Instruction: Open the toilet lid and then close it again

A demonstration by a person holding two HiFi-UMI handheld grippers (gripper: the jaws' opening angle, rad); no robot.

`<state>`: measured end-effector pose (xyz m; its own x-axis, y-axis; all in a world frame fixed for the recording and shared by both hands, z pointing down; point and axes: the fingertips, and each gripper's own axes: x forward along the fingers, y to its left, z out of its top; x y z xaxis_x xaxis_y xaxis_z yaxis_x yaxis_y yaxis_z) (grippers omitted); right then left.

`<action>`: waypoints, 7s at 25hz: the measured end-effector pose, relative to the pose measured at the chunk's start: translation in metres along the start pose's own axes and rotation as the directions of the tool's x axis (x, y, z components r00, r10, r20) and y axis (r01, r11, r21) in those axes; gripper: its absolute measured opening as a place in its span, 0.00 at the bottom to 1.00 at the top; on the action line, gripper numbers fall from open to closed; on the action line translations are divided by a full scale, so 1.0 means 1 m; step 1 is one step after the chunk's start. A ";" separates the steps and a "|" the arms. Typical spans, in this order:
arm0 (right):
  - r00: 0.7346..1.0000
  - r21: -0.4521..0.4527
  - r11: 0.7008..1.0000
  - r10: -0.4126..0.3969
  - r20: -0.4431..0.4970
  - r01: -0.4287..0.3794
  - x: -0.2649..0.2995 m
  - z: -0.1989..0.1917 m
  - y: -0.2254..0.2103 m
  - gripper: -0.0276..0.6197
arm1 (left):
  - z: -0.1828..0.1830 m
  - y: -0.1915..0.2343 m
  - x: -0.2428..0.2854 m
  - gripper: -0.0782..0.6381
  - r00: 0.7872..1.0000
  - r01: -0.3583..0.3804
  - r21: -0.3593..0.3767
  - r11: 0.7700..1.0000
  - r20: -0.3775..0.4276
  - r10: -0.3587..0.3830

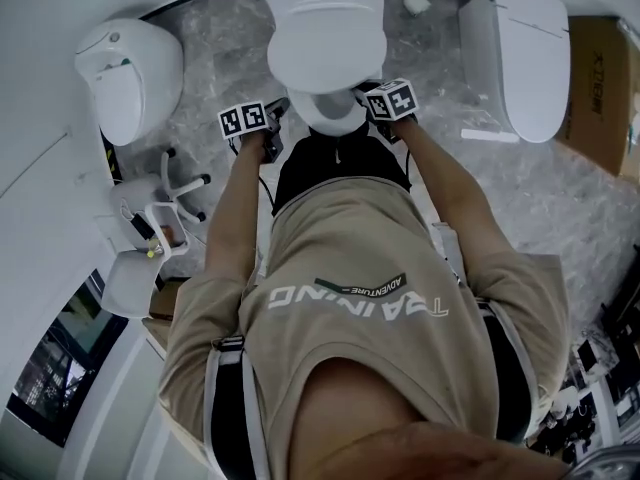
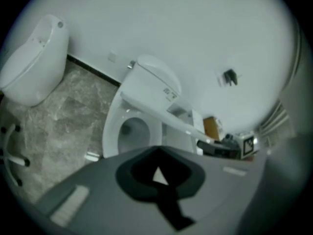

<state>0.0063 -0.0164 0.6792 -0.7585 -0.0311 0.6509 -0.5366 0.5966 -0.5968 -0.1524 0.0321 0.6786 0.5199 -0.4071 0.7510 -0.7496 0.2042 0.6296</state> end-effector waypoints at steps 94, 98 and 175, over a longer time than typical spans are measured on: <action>0.957 -0.173 0.942 -0.290 0.009 0.288 -0.008 0.373 -0.143 0.07 | 0.338 -0.125 0.102 0.11 0.997 0.028 0.321 0.947 0.055 -0.048; 0.946 -0.253 0.917 -0.323 -0.012 0.309 -0.005 0.374 -0.148 0.07 | 0.337 -0.130 0.109 0.11 0.998 0.030 0.352 0.936 0.038 -0.046; 0.878 -0.222 0.974 -0.063 -0.475 -0.050 0.003 0.029 0.007 0.06 | -0.018 -0.050 0.026 0.11 0.924 0.092 0.277 0.956 -0.381 0.021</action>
<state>-0.0108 -0.0352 0.6636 -0.4558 0.3160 0.8321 -0.4023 0.7608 -0.5093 -0.0937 0.0274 0.6701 0.6209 -0.0324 0.7832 -0.7823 -0.0887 0.6166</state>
